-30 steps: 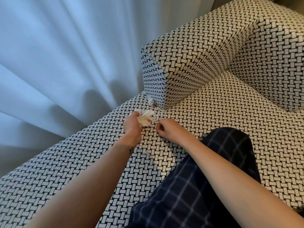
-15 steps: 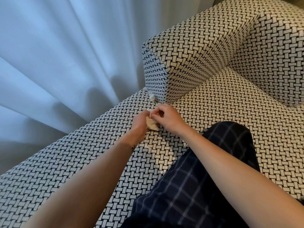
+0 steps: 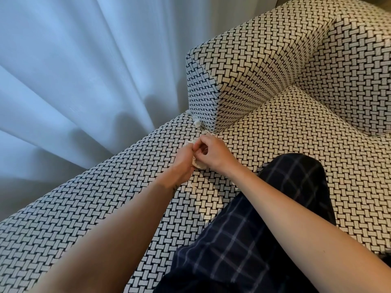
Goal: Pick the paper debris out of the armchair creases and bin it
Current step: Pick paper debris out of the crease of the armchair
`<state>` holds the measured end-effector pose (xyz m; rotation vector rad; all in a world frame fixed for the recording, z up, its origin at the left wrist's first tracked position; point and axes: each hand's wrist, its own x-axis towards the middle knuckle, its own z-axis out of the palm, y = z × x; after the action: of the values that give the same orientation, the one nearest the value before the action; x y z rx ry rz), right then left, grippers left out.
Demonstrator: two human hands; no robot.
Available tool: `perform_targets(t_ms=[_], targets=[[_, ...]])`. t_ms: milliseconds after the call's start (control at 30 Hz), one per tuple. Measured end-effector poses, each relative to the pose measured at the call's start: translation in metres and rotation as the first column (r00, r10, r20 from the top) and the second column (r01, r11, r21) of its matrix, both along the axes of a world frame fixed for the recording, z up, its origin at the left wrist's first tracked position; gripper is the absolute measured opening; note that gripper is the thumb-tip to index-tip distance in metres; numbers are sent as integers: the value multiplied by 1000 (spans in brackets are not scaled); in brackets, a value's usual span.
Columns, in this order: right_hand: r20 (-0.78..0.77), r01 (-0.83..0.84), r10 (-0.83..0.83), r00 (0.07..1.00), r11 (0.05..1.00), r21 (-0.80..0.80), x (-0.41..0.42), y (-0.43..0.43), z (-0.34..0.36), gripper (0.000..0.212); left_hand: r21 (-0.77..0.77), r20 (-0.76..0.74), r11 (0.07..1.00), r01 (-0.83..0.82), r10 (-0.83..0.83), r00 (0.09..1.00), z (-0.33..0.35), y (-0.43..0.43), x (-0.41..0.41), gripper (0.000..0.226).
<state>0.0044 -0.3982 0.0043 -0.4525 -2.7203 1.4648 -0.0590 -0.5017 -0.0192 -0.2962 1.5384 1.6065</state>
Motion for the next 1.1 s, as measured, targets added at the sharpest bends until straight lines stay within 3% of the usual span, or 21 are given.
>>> perform_targets(t_ms=[167, 267, 367, 533, 667, 767, 967, 1100], targets=[[5, 167, -173, 985, 944, -286, 10, 7, 0, 14, 4, 5, 999, -54, 53, 999, 2, -5, -4, 38], [5, 194, -202, 979, 934, -300, 18, 12, -1, 16, -2, 0, 994, -107, 107, 994, -2, -6, -9, 28], [88, 111, -90, 992, 952, -285, 28, 14, -4, 13, -10, 25, 992, -123, 123, 992, -7, -10, -13, 31], [283, -88, 136, 949, 981, -173, 34, 4, -9, 15, 19, 37, 990, -143, 142, 989, -4, -14, -10, 30], [388, -179, 220, 895, 974, -138, 35, -9, -7, 21, 44, 48, 983, -179, 177, 983, -3, -17, -6, 22], [450, -286, 259, 854, 958, -9, 37, -20, -9, 29, 68, 51, 981, -183, 179, 982, -1, -20, -1, 17], [392, -401, 252, 885, 840, 366, 39, -41, -14, 11, 58, 67, 978, -200, 196, 978, 1, -19, 3, 15], [379, -412, 273, 884, 839, 356, 42, -44, -16, 13, 66, 58, 980, -186, 182, 982, -2, -20, 4, 16]])
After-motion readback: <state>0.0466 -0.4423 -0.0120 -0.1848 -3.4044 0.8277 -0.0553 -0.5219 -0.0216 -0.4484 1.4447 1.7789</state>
